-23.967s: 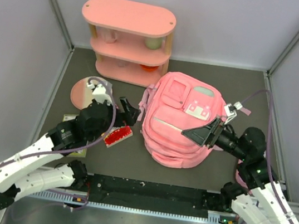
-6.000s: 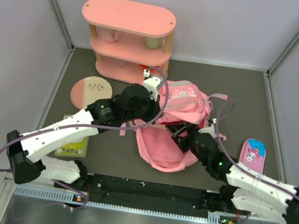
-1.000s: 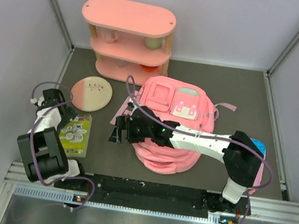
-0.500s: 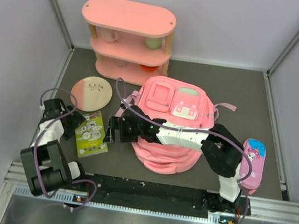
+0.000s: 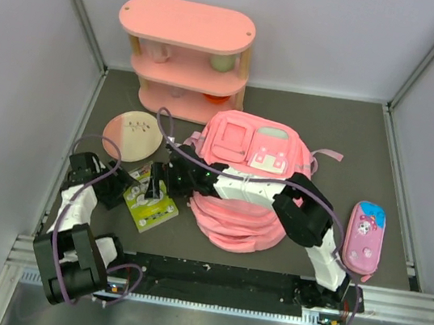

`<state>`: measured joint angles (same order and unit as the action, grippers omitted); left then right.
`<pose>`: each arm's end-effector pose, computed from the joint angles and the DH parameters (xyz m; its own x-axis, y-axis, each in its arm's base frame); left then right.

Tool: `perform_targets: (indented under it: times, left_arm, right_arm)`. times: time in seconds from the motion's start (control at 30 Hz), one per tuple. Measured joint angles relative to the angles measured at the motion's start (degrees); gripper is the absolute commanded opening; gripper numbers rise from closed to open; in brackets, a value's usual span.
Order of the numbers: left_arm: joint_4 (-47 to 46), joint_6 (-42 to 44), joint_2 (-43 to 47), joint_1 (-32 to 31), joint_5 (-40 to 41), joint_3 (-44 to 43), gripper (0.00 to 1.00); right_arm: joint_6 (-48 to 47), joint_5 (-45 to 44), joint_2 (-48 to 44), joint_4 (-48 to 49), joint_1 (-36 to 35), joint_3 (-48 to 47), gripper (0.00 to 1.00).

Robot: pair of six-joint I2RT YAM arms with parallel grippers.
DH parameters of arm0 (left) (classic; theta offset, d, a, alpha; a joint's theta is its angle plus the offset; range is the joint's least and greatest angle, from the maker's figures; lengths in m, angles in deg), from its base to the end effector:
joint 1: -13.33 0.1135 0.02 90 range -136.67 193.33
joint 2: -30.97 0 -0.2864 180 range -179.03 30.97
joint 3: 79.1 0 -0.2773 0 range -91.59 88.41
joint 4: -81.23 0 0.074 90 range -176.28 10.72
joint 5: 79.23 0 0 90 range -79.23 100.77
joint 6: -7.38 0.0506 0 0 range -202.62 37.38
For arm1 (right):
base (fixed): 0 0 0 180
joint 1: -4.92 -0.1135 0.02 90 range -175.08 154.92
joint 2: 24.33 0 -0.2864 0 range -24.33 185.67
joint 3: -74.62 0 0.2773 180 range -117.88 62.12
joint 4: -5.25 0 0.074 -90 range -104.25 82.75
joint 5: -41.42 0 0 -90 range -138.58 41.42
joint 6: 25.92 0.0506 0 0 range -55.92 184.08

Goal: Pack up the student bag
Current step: Pick up the book from the center of the board.

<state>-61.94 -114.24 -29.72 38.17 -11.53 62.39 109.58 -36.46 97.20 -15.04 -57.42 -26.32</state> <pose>0.1885 0.0661 0.1550 -0.5516 -0.7899 -0.2679 -0.5879 0.5961 -0.5469 0.2332 0.4679 0.1793 -0.8832 -0.1829 -0.4319 -0.4419 0.6330 0.6356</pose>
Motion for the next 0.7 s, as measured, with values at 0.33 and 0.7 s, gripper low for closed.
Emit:
perform_targets:
  times: [0.33, 0.7]
  left_arm:
    - [0.28, -0.02, 0.09, -0.17, 0.22, 0.00, 0.79]
    - [0.94, 0.00, 1.70, -0.17, -0.83, 0.00, 0.79]
  right_arm:
    - [-6.16, -4.85, -1.84, -3.23, 0.59, -0.46, 0.93]
    - [-9.53, 1.09, 5.84, -6.10, 3.41, -7.37, 0.81]
